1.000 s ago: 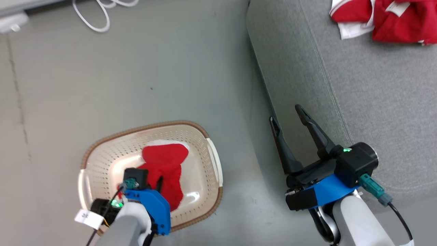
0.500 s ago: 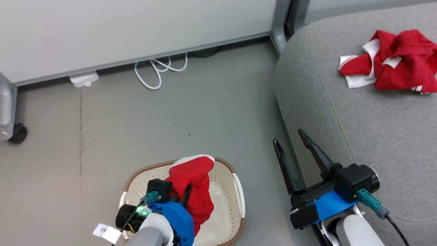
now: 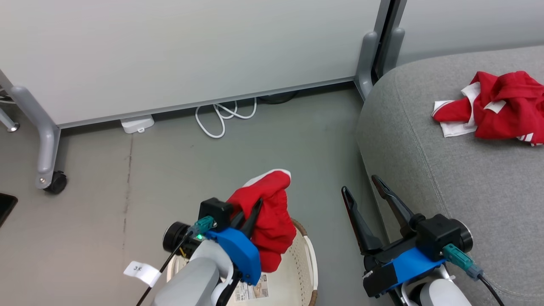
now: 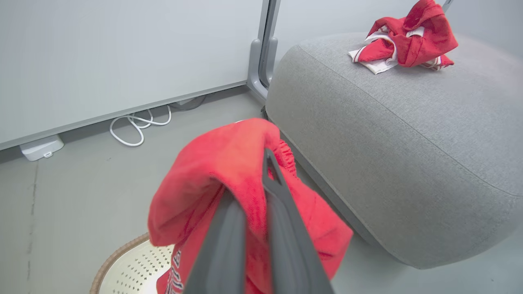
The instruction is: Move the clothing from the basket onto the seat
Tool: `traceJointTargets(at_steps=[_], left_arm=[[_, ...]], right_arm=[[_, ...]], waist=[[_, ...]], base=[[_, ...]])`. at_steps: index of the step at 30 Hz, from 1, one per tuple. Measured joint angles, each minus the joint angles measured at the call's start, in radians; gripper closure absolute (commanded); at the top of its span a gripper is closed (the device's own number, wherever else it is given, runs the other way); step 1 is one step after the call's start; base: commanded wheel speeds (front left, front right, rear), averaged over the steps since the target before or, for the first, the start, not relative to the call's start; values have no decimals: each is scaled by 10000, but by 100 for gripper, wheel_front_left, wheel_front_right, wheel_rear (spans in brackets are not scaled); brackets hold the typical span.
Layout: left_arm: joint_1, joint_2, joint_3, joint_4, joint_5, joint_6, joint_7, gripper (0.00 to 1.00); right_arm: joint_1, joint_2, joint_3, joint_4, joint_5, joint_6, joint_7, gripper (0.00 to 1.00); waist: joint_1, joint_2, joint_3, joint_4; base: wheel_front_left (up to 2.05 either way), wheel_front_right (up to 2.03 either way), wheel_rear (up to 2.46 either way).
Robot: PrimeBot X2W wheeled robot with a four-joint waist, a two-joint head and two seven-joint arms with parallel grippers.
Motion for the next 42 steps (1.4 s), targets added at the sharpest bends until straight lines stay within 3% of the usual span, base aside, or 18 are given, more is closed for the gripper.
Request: traceJointTargets(at_steps=[21,42], left_arm=[[-1528,-25,-1335,-1354,-430,0,387,100],[-1891,-31,-1937,-1565,-880,63,445,100]], right_arm=[[468,0,284,268,240,0,221,0],[415,2,472,633,230,0,706,0]], waist=[[2,-1,-964,311],[2,-1,-889,367]], base=[[0,0,0],[0,0,0]])
